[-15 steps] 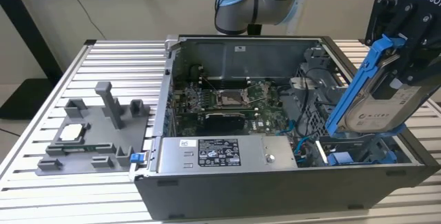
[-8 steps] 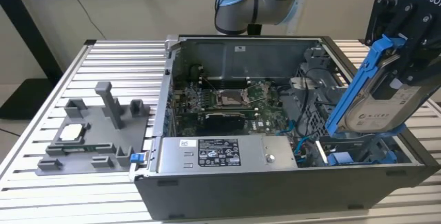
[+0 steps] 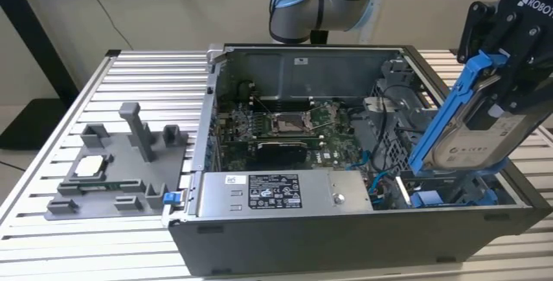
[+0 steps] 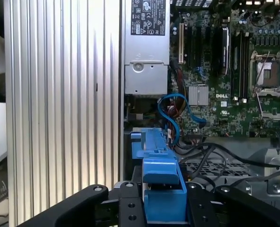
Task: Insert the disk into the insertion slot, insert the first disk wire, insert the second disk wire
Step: 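Insert the disk into the insertion slot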
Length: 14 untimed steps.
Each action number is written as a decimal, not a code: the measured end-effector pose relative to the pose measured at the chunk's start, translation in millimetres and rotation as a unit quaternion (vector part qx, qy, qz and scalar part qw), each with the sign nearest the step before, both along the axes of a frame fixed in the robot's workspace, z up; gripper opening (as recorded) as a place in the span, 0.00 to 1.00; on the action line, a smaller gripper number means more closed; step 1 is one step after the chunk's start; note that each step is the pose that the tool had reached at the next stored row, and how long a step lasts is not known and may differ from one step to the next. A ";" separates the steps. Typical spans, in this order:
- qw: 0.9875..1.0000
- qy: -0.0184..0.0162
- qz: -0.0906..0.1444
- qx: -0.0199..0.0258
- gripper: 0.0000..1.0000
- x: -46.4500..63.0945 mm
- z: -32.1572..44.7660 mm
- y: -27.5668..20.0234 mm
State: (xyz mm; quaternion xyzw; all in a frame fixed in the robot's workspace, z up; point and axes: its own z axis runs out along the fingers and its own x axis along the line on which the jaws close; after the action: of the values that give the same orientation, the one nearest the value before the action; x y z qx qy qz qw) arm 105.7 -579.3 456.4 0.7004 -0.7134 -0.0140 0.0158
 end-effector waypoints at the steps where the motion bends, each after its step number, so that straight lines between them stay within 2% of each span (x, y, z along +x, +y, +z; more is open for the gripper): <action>1: 1.000 0.000 0.000 0.000 0.00 0.7 -1.7 -0.4; 14: 1.000 0.001 0.000 0.001 0.00 9.9 -23.5 -2.3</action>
State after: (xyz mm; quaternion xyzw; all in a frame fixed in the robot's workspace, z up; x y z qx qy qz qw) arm 115.6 -581.6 433.0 0.7004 -0.7134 -0.0153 0.0162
